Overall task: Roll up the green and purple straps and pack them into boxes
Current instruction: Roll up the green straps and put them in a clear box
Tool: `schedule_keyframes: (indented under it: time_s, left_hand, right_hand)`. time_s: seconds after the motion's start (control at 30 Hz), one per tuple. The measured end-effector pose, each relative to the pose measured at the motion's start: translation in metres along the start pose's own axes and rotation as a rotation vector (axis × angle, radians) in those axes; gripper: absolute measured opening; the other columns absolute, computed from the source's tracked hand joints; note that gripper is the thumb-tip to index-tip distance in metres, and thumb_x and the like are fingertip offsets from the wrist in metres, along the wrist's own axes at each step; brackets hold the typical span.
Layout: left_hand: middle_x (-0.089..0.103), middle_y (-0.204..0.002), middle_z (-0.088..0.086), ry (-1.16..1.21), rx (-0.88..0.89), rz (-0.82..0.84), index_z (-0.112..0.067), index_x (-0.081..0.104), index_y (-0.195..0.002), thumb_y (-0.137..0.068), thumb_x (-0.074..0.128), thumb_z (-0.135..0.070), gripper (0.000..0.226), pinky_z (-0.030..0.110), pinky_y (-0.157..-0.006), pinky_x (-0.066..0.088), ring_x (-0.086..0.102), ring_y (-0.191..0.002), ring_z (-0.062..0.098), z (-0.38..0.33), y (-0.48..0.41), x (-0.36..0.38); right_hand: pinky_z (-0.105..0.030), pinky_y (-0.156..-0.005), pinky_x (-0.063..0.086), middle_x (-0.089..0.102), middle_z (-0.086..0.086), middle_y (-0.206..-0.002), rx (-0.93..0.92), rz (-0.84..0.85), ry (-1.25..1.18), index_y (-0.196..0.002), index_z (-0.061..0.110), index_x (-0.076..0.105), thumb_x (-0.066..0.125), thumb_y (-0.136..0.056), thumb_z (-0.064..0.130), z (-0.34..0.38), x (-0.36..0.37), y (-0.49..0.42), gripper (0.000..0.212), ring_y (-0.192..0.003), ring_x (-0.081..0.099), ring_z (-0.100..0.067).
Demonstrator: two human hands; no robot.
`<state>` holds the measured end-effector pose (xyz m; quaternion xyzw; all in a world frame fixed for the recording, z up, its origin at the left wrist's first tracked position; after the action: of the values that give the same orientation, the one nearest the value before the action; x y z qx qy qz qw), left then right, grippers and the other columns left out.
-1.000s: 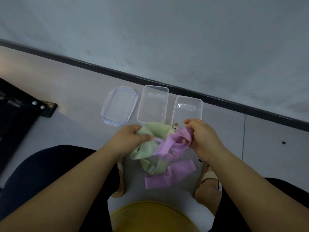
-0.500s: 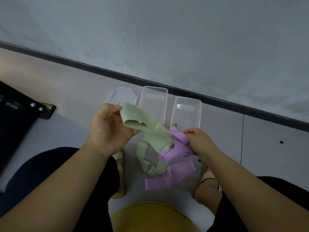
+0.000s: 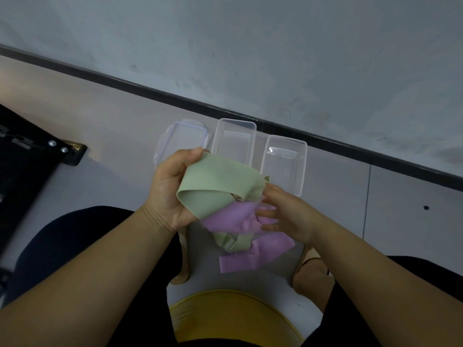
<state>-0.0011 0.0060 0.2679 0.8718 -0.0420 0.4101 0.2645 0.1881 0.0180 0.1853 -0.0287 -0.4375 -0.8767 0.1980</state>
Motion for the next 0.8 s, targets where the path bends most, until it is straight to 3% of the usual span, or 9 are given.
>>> schedule_keyframes:
  time_s: [0.1, 0.17, 0.27, 0.33, 0.4, 0.53, 0.67, 0.8]
  left_hand:
    - [0.062, -0.056, 0.005, -0.02, 0.012, 0.038, -0.012, 0.063, -0.052, -0.041, 0.083, -0.021, 0.025, 0.026, -0.057, 0.055, 0.064, -0.055, 0.019, -0.001, -0.001, 0.003]
    - [0.053, -0.046, 0.005, -0.117, -0.028, -0.022, -0.011, 0.058, -0.046, -0.059, 0.067, -0.019, 0.018, 0.02, -0.053, 0.05, 0.055, -0.046, 0.018, -0.003, -0.006, -0.001]
    - [0.043, -0.046, 0.006, -0.517, -0.129, -0.262, -0.01, 0.051, -0.052, -0.078, 0.054, -0.019, 0.027, 0.023, -0.049, 0.046, 0.038, -0.04, 0.016, 0.0, -0.016, -0.016]
    - [0.055, -0.062, 0.006, -0.893, -0.208, -0.397, -0.015, 0.058, -0.068, -0.083, 0.057, -0.028, 0.02, 0.026, -0.057, 0.046, 0.048, -0.049, 0.016, 0.008, -0.018, -0.025]
    - [0.064, -0.077, 0.0, -1.098, -0.33, -0.324, -0.021, 0.063, -0.081, -0.08, 0.059, -0.046, 0.024, 0.023, -0.063, 0.045, 0.058, -0.063, 0.015, 0.016, -0.016, -0.026]
    - [0.068, -0.087, -0.006, -1.14, -0.447, -0.108, -0.026, 0.063, -0.089, -0.084, 0.054, -0.049, 0.026, 0.012, -0.051, 0.044, 0.061, -0.058, 0.002, 0.024, -0.012, -0.01]
    - [0.068, -0.098, -0.01, -1.211, -0.41, -0.078, -0.027, 0.065, -0.1, -0.065, 0.05, -0.047, 0.042, 0.025, -0.071, 0.037, 0.066, -0.09, 0.013, 0.023, -0.015, -0.01]
    - [0.071, -0.089, -0.006, -1.189, -0.319, -0.057, -0.026, 0.07, -0.085, -0.058, 0.067, -0.063, 0.046, 0.023, -0.079, 0.046, 0.064, -0.085, 0.009, 0.027, -0.017, -0.009]
  right_hand:
    - [-0.045, -0.096, 0.044, 0.062, -0.014, -0.117, -0.028, -0.001, 0.021, -0.119, 0.021, 0.058, 0.061, -0.087, 0.028, -0.001, 0.005, 0.0, 0.032, -0.099, 0.056, -0.024]
    - [-0.041, -0.091, 0.048, 0.065, -0.021, -0.106, -0.073, -0.065, -0.032, -0.107, 0.006, 0.062, 0.056, -0.09, 0.016, 0.0, 0.006, 0.002, 0.02, -0.089, 0.058, -0.024]
    - [-0.025, -0.064, 0.051, 0.062, -0.01, -0.085, -0.13, -0.156, -0.119, -0.096, 0.006, 0.06, 0.052, -0.092, 0.012, 0.01, 0.001, 0.004, 0.011, -0.071, 0.058, -0.015]
    - [-0.025, -0.062, 0.049, 0.06, -0.007, -0.079, -0.14, -0.228, -0.216, -0.092, 0.008, 0.058, 0.048, -0.094, 0.013, 0.016, -0.004, 0.006, 0.011, -0.068, 0.056, -0.014]
    - [-0.026, -0.064, 0.047, 0.058, -0.005, -0.074, -0.154, -0.271, -0.298, -0.085, 0.01, 0.057, 0.046, -0.096, 0.013, 0.021, -0.007, 0.008, 0.016, -0.067, 0.054, -0.014]
    - [-0.023, -0.057, 0.049, 0.058, -0.004, -0.068, -0.17, -0.263, -0.337, -0.079, 0.011, 0.055, 0.045, -0.096, 0.013, 0.024, -0.001, 0.01, 0.02, -0.063, 0.054, -0.013]
    - [-0.02, -0.055, 0.045, 0.052, -0.004, -0.071, -0.205, -0.274, -0.205, -0.082, 0.012, 0.054, 0.046, -0.096, 0.017, 0.023, 0.001, 0.011, 0.017, -0.063, 0.05, -0.011]
    - [-0.026, -0.063, 0.042, 0.05, -0.004, -0.072, -0.23, -0.262, -0.176, -0.081, 0.012, 0.053, 0.046, -0.096, 0.018, 0.023, 0.001, 0.009, 0.018, -0.065, 0.048, -0.013]
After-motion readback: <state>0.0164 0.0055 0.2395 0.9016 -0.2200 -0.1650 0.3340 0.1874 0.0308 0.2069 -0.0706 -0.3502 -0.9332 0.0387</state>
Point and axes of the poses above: each hand's wrist, its own y-axis away from the middle knuckle, its own x-axis out of the palm, z = x × y, the point moved 1 cm from there along -y, towards the middle knuckle
